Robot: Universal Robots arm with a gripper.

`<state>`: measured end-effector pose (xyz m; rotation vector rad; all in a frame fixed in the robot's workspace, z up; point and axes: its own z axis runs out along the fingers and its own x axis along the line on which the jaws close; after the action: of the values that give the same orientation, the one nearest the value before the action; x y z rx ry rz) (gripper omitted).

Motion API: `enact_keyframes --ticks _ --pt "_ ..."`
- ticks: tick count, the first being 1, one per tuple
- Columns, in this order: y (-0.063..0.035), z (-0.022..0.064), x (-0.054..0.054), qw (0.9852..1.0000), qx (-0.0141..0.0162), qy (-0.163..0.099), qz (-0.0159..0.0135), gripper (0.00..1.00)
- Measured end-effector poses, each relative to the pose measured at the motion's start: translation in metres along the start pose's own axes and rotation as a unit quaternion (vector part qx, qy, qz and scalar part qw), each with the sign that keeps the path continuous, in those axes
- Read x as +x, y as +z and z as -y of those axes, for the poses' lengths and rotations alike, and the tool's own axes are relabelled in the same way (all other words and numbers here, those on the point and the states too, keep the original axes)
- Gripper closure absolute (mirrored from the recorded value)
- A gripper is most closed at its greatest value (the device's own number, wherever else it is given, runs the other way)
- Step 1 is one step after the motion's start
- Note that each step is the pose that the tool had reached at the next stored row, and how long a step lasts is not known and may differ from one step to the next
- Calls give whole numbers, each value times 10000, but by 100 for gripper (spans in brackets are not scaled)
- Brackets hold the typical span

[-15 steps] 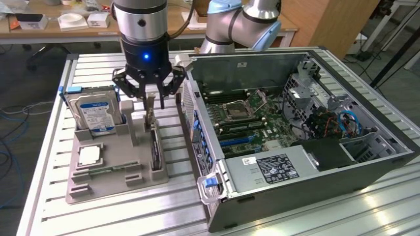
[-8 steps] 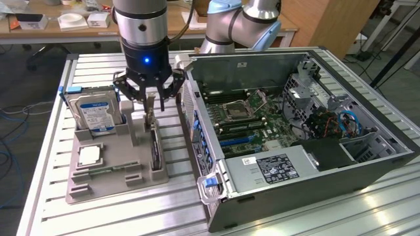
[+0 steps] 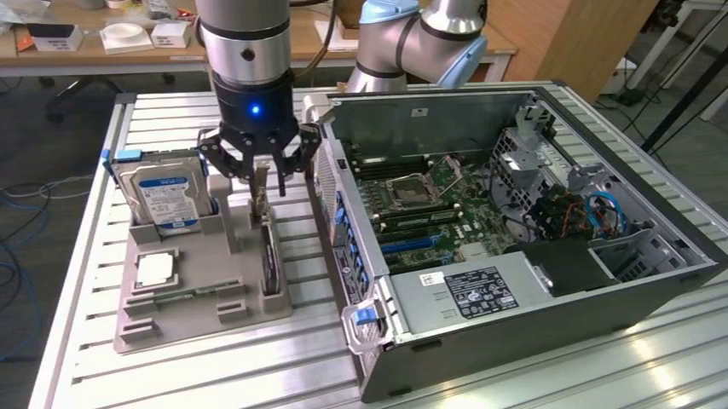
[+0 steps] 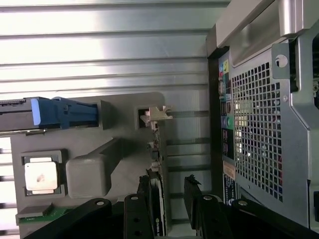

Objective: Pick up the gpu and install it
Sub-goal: 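Pick up the gpu and move the gpu toward the slot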

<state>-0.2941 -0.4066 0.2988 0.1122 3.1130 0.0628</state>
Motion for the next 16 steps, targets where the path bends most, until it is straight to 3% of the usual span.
enact_keyframes --ticks 16 --pt "117 95 -4 10000 26 0 2 58"
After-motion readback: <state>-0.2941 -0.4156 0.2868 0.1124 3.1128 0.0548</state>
